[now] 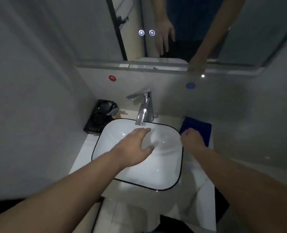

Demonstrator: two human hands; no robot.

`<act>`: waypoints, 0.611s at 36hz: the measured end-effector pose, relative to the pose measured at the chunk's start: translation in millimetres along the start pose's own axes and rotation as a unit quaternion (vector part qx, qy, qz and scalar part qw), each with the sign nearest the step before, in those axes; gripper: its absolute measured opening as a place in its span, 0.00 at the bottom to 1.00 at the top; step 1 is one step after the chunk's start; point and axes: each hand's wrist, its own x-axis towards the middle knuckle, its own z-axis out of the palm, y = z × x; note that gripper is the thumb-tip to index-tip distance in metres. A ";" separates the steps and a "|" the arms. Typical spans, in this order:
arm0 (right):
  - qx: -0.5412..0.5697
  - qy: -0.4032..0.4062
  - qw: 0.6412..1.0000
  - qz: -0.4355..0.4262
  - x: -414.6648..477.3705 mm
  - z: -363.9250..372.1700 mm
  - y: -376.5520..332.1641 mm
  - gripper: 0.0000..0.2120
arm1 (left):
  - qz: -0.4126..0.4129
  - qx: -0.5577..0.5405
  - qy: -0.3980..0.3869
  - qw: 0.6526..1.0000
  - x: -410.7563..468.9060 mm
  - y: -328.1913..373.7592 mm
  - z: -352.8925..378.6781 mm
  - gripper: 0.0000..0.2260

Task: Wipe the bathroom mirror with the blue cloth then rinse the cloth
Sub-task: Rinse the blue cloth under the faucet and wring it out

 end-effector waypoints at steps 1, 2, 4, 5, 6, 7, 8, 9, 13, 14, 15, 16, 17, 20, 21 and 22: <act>0.001 0.000 1.000 0.021 12.5 -2.7 4.4 0.13 | 0.008 -0.004 -0.008 1.000 10.6 4.8 2.3 0.33; 0.001 0.005 0.999 0.046 25.7 -4.0 10.6 0.17 | 0.011 -0.006 -0.017 1.000 20.8 8.5 4.4 0.33; -0.009 0.002 0.995 0.100 51.2 -3.8 23.0 0.18 | 0.018 -0.001 -0.029 0.999 36.1 16.4 10.6 0.33; 0.005 -0.001 0.993 0.114 63.3 -1.7 29.9 0.15 | 0.021 -0.002 -0.032 0.999 43.8 19.3 14.1 0.33; 0.012 -0.003 0.993 0.121 73.4 1.6 37.5 0.12 | 0.026 -0.001 -0.032 0.999 50.5 21.6 18.1 0.33; 0.015 -0.014 0.991 0.129 83.8 4.8 44.7 0.07 | 0.028 -0.003 -0.030 0.999 56.6 23.0 21.4 0.33; 0.020 -0.030 0.990 0.138 90.5 9.5 50.8 0.07 | 0.029 -0.006 -0.029 0.999 62.5 23.2 23.9 0.32; 0.020 -0.047 0.987 0.154 98.2 15.7 57.6 0.14 | 0.024 -0.009 -0.034 0.999 66.2 24.0 25.8 0.32; -0.023 -0.065 0.983 0.170 115.4 41.6 78.7 0.37 | -0.006 -0.023 -0.075 0.997 74.1 20.7 34.5 0.31; -0.046 -0.056 0.985 0.156 115.6 45.4 81.6 0.37 | -0.016 -0.022 -0.088 0.996 75.0 18.7 36.0 0.31; -0.076 -0.045 0.986 0.139 116.6 47.6 85.0 0.35 | -0.027 -0.021 -0.098 0.995 75.8 16.3 37.4 0.31; -0.105 -0.038 0.986 0.126 117.6 48.2 87.0 0.31 | -0.039 -0.022 -0.104 0.994 77.4 13.0 38.7 0.31; -0.128 -0.037 0.985 0.111 120.8 48.9 90.9 0.27 | -0.047 -0.021 -0.110 0.993 78.3 10.7 39.4 0.31; -0.132 -0.053 0.984 0.111 128.5 45.2 98.0 0.18 | -0.061 -0.027 -0.122 0.990 80.4 5.2 40.0 0.30; -0.125 -0.053 0.984 0.112 127.1 42.6 97.2 0.17 | -0.062 -0.028 -0.126 0.990 79.9 3.4 39.4 0.30; -0.116 -0.042 0.986 0.111 122.6 38.3 93.6 0.16 | -0.061 -0.029 -0.126 0.990 79.5 1.1 38.5 0.30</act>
